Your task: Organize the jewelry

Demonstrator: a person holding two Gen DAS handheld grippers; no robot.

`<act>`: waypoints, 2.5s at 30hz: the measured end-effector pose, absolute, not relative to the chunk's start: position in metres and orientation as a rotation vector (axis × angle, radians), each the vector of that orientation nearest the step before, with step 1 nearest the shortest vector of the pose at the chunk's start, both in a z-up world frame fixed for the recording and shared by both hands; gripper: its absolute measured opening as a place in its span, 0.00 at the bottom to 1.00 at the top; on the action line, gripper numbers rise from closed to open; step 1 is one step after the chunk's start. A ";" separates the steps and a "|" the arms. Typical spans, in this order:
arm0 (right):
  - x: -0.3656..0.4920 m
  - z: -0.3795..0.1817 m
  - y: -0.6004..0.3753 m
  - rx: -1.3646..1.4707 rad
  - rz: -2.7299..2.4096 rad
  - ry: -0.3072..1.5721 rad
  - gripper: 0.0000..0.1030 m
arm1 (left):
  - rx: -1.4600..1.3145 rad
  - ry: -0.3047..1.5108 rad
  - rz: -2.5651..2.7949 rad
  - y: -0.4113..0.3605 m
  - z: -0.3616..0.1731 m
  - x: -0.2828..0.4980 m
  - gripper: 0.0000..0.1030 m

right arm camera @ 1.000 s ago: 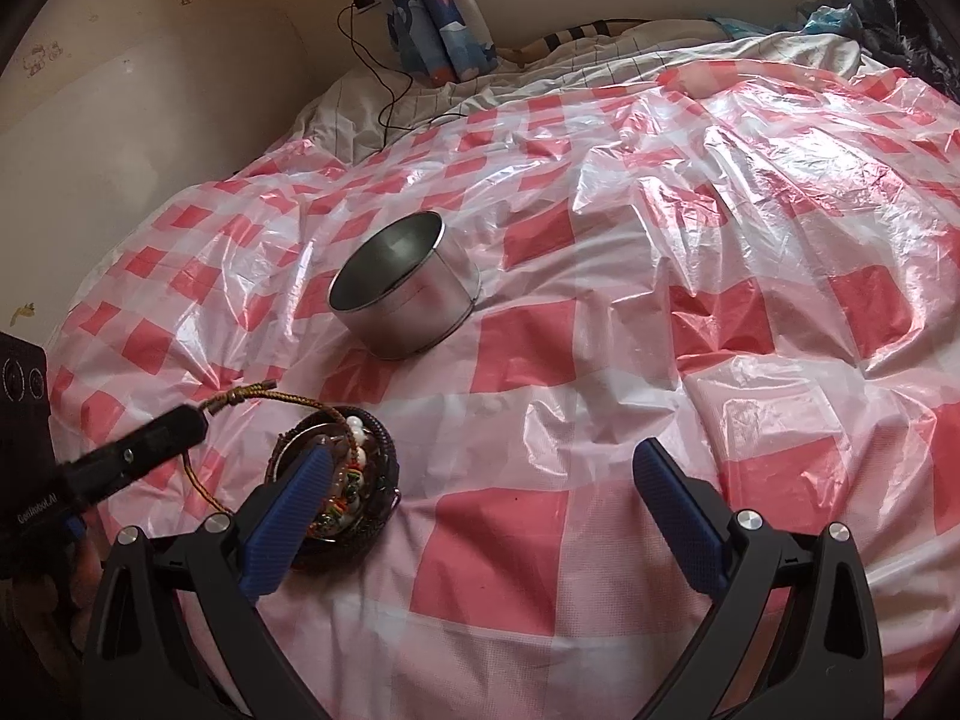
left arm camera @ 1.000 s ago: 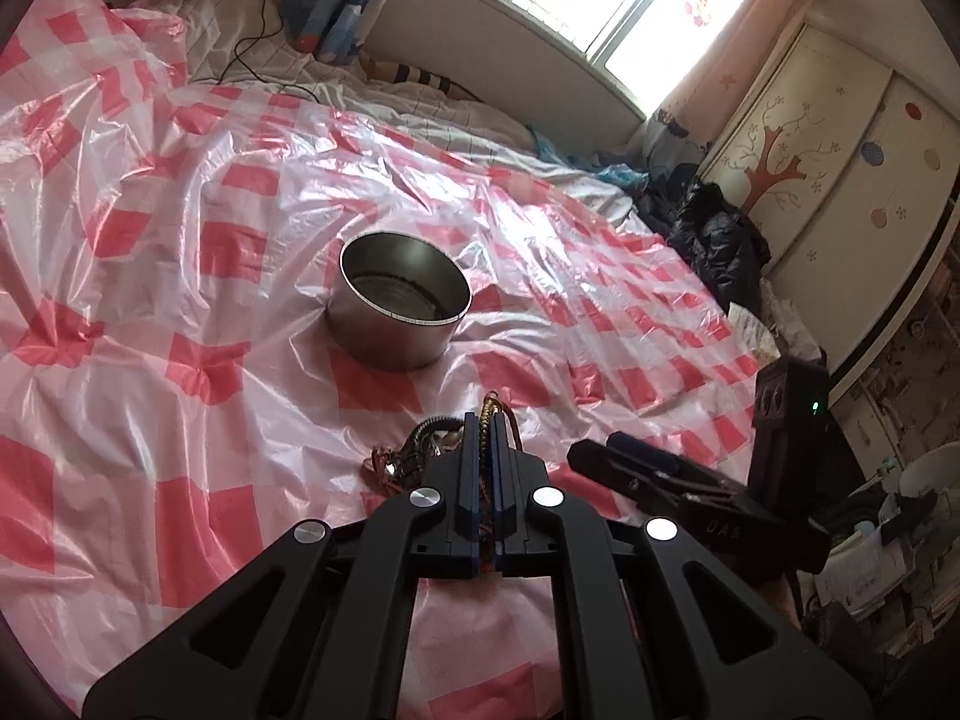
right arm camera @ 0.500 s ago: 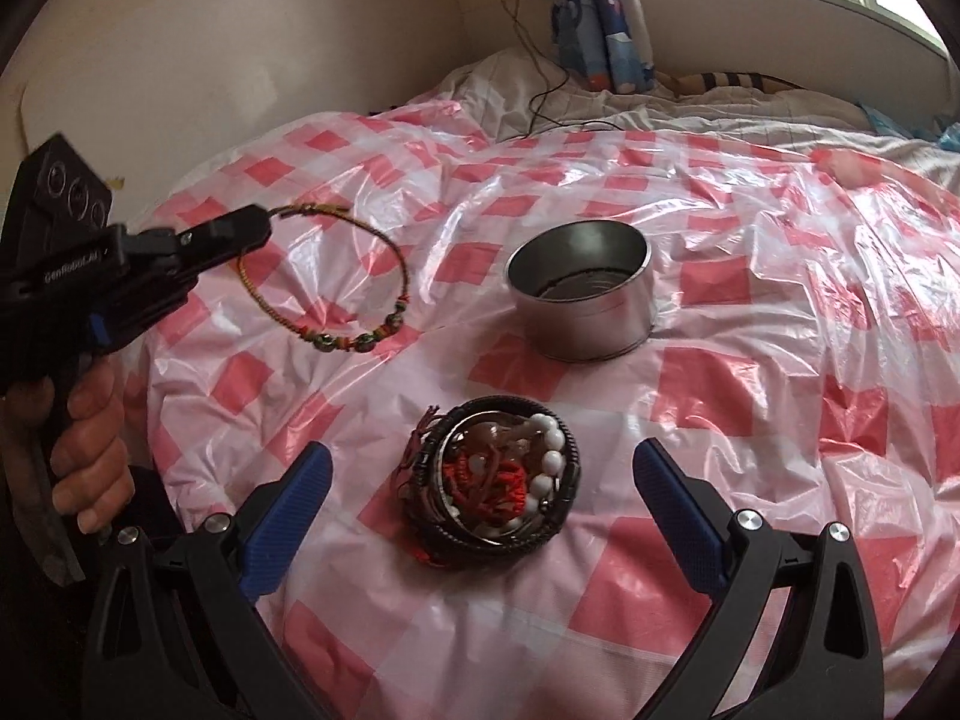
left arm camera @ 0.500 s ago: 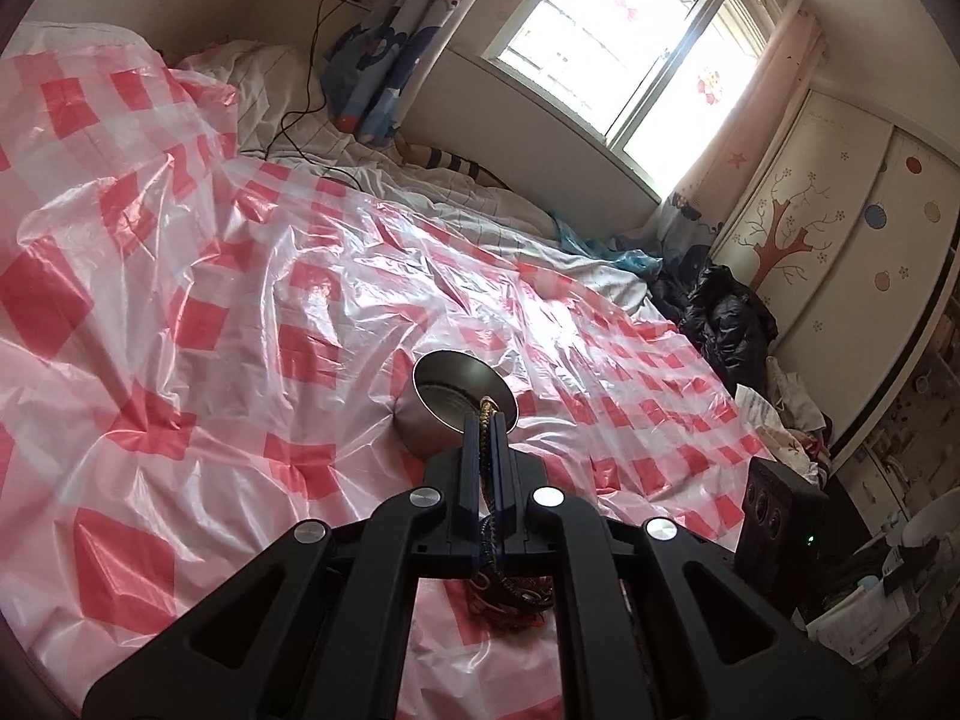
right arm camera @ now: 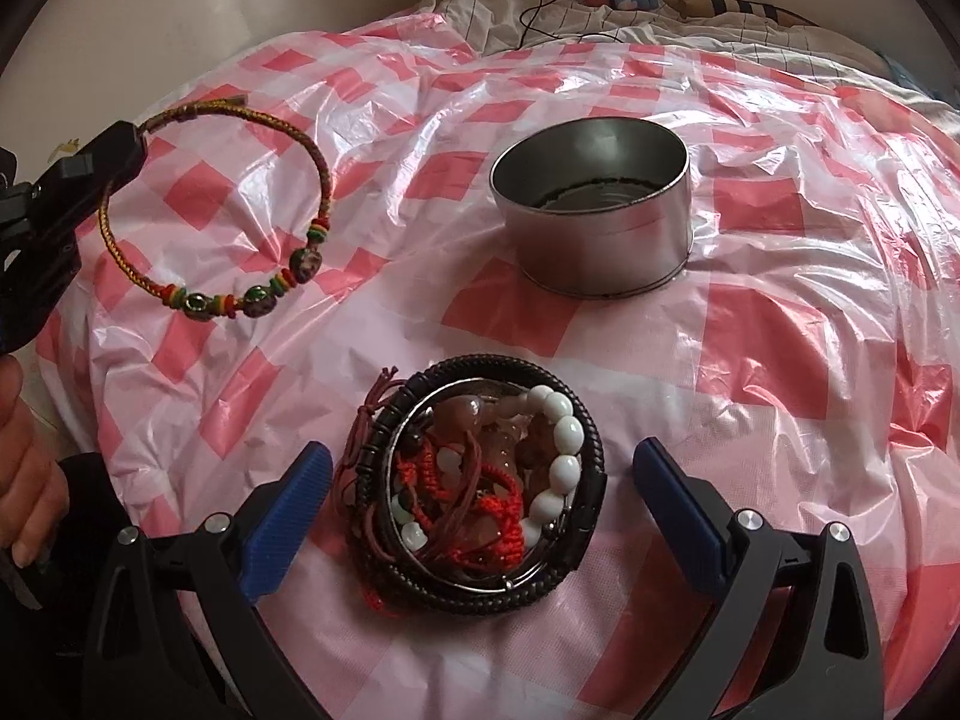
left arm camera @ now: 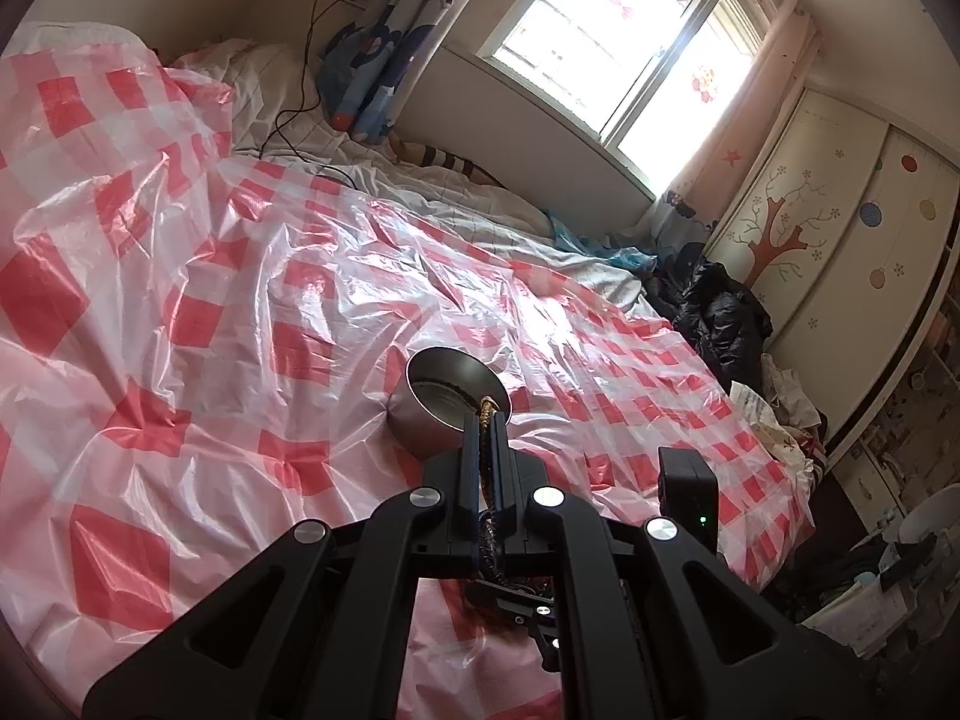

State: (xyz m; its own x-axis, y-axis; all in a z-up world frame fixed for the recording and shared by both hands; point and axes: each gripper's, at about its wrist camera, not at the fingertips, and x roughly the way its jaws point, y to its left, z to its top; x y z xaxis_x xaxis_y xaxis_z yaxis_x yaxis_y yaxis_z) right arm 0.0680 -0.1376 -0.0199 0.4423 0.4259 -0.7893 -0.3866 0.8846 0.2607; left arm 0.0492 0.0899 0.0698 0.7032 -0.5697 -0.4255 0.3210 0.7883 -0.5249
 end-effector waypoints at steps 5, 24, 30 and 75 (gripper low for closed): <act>0.069 -0.021 -0.144 0.069 0.507 0.999 0.67 | -0.438 0.611 -0.513 0.090 0.070 0.049 0.03; 0.056 -0.016 -0.154 0.091 0.537 1.000 0.65 | -0.442 0.615 -0.514 0.091 0.068 0.049 0.03; 0.049 0.000 -0.160 0.108 0.536 0.944 0.61 | -0.443 0.614 -0.514 0.091 0.067 0.050 0.03; 0.168 0.024 -0.135 -0.117 0.485 0.846 0.72 | -0.252 0.787 -0.426 0.048 0.062 0.173 0.30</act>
State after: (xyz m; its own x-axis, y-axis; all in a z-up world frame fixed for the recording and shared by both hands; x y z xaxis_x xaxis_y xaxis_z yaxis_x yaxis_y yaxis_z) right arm 0.1678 -0.1346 0.0240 0.5613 0.3651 -0.7427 -0.4565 0.8851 0.0900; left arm 0.1732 0.0481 0.0616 0.6274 -0.4595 -0.6287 0.2752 0.8861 -0.3730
